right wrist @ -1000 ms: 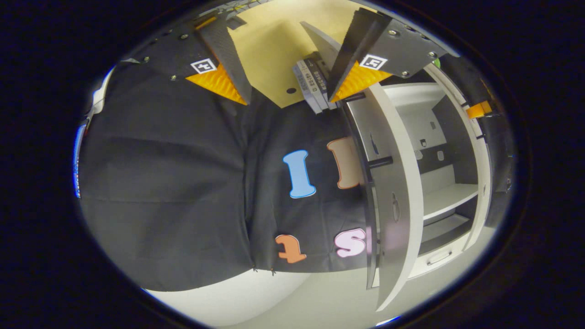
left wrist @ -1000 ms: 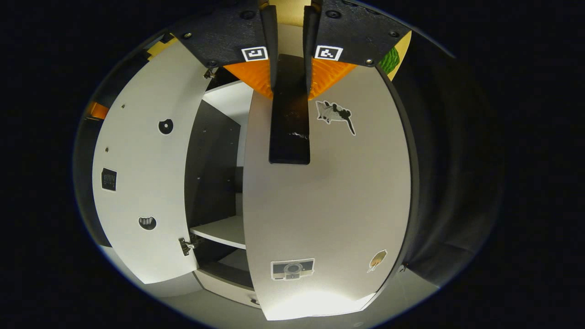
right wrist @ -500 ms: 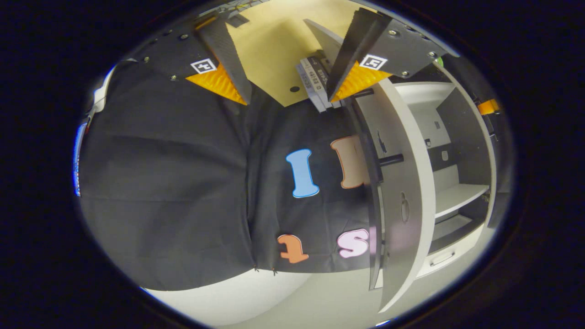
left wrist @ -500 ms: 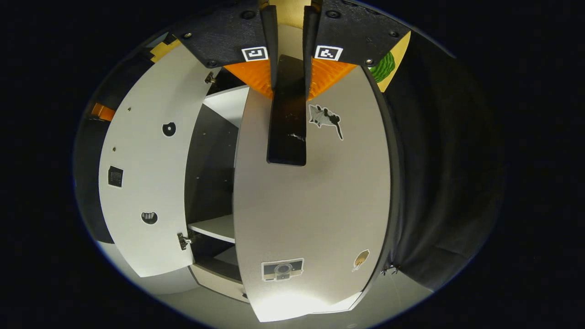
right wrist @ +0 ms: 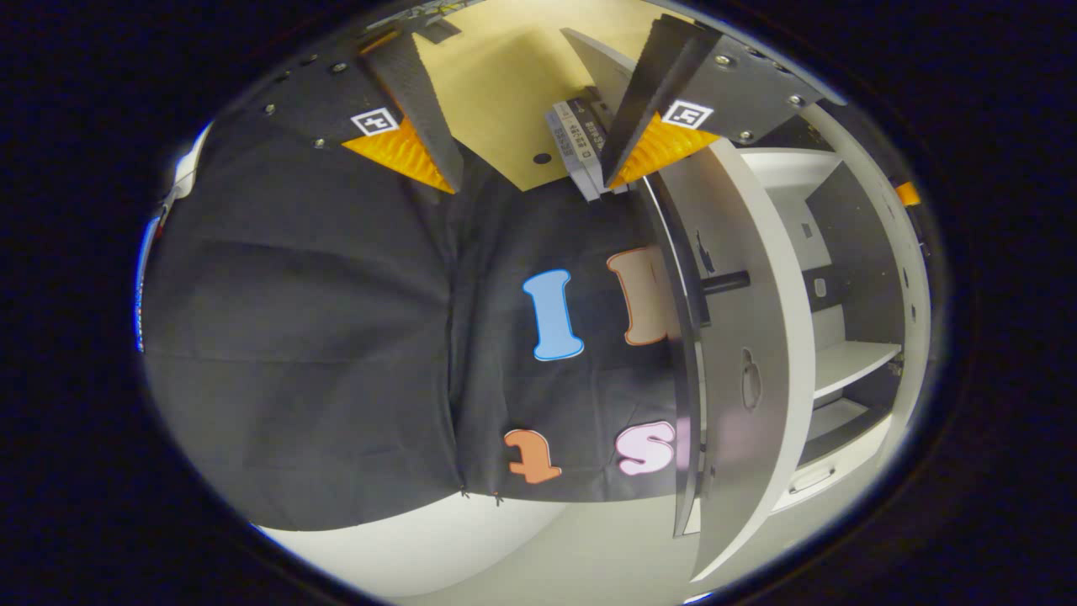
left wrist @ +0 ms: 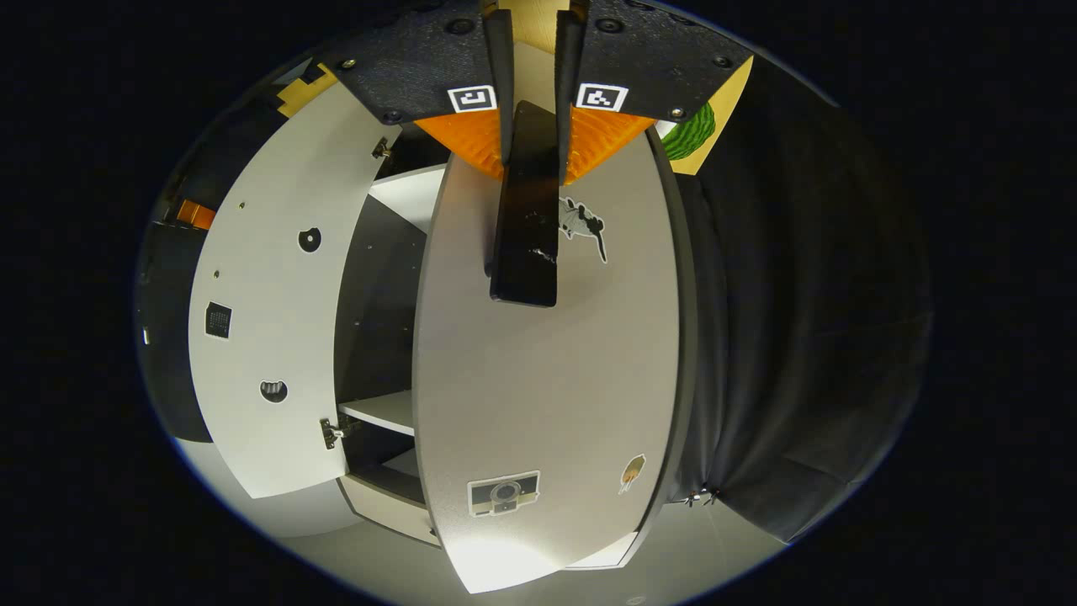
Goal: Open the right door of the double-door shoe cabinet with the right hand, and open the left door with the left hand.
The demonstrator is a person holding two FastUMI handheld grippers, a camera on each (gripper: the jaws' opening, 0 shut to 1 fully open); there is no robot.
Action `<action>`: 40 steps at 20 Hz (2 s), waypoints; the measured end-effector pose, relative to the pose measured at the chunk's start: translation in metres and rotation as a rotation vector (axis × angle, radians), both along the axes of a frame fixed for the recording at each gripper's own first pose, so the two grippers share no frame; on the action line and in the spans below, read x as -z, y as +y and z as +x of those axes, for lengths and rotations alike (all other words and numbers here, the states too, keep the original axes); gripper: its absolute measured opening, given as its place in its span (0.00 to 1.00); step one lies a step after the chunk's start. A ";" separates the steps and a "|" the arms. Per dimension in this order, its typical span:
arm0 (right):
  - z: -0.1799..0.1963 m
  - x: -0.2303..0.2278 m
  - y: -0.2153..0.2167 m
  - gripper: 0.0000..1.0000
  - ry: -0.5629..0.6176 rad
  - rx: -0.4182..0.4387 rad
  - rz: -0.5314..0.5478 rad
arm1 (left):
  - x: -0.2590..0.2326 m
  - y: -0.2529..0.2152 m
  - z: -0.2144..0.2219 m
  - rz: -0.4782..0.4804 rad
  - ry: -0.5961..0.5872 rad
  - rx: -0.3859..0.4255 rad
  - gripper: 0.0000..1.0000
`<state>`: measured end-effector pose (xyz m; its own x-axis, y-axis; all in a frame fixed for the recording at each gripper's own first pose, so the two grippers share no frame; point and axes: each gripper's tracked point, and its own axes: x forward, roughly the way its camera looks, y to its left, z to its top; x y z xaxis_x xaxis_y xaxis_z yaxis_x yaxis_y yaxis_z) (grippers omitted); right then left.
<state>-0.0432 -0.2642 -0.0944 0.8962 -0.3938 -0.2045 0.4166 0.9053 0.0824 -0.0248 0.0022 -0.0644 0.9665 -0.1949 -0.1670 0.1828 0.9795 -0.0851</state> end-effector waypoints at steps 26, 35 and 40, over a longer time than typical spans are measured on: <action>0.010 0.014 -0.005 0.98 0.017 0.046 0.031 | 0.000 0.062 -0.030 0.055 0.009 -0.141 0.12; 0.010 0.015 -0.006 0.98 0.011 0.045 0.044 | 0.000 0.122 -0.039 0.123 0.010 -0.274 0.00; 0.010 0.015 -0.005 0.98 0.009 0.048 0.042 | 0.000 0.131 -0.040 0.146 -0.011 -0.252 0.01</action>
<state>-0.0336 -0.2694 -0.1095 0.8743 -0.4273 -0.2301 0.4607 0.8799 0.1163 -0.0647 0.1335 -0.0647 0.9833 0.0766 -0.1652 -0.0674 0.9959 0.0609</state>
